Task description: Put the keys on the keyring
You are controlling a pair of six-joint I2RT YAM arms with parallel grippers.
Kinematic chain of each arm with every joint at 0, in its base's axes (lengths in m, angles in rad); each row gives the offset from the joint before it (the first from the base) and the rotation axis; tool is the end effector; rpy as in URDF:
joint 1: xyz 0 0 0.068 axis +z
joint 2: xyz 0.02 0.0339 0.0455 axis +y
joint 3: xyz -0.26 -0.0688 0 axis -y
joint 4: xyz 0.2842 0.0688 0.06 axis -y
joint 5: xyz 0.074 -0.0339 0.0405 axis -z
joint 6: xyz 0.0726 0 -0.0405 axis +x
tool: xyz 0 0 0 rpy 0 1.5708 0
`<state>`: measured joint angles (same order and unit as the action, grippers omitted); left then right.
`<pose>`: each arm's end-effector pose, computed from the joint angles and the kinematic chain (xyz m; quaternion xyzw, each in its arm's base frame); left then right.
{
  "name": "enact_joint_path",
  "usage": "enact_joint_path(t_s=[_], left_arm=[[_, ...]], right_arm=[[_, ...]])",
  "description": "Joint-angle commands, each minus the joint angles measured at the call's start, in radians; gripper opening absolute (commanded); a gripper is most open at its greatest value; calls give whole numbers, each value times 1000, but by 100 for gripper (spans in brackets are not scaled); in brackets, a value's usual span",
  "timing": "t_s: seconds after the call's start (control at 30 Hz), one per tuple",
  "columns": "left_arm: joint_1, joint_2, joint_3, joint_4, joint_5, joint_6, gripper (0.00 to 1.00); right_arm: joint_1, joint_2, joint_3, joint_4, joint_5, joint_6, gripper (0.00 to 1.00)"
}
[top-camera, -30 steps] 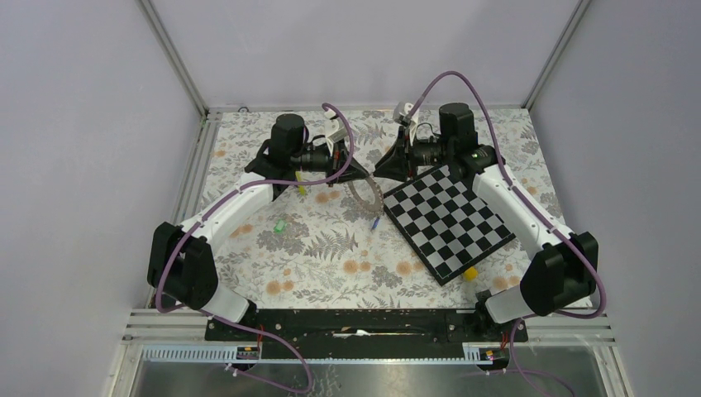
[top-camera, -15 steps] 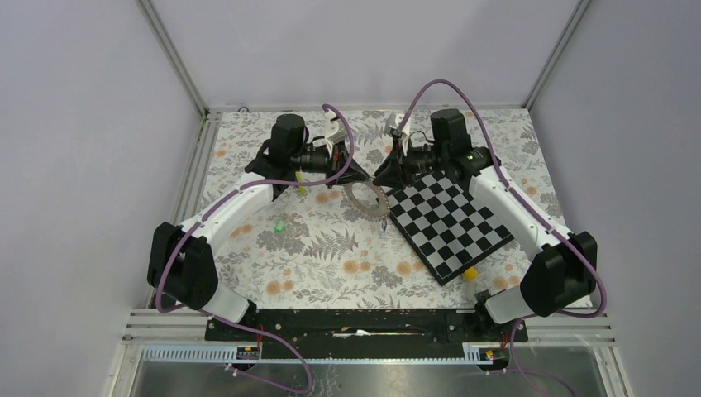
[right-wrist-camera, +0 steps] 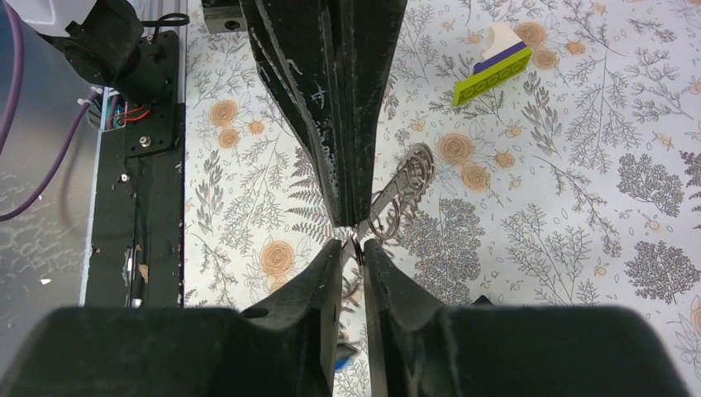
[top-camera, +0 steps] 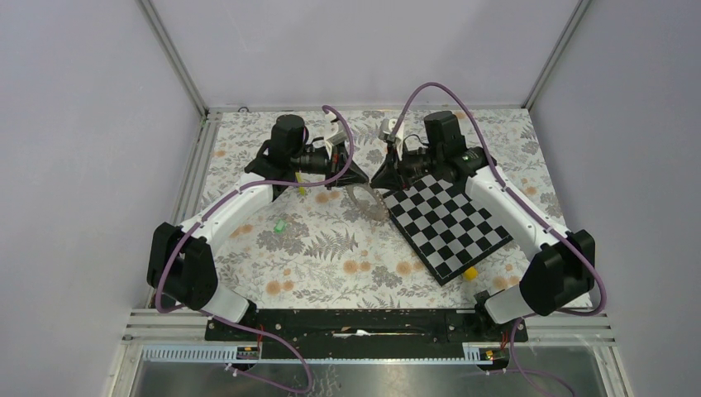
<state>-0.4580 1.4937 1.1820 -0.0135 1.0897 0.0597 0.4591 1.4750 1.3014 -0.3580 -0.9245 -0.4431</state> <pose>0.3221 -0.2305 0.3083 0.4701 0.5941 -0.5113 0.4057 0.3212 0.2234 0.3226 -0.5380 0.6027 0.3906 0.4413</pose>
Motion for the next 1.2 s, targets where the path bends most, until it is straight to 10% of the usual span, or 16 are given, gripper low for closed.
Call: enact_joint_path(t_s=[0.0,0.1,0.47,0.8,1.17], left_arm=[[-1,-46,-1,50,39,23,0],[-1,-44,-4,50,38,25,0],[10,-50,-7,15,23,95,0],[79,-79,-64,129,113,22,49],[63,-77,-124,232,145,-6,43]], right_arm=[[24,10,44,-8,0,-14,17],[26,12,38,8,4,3,0],[26,-21,15,34,61,12,0],[24,-63,-29,111,34,94,0],[18,-55,-41,210,-68,234,0]])
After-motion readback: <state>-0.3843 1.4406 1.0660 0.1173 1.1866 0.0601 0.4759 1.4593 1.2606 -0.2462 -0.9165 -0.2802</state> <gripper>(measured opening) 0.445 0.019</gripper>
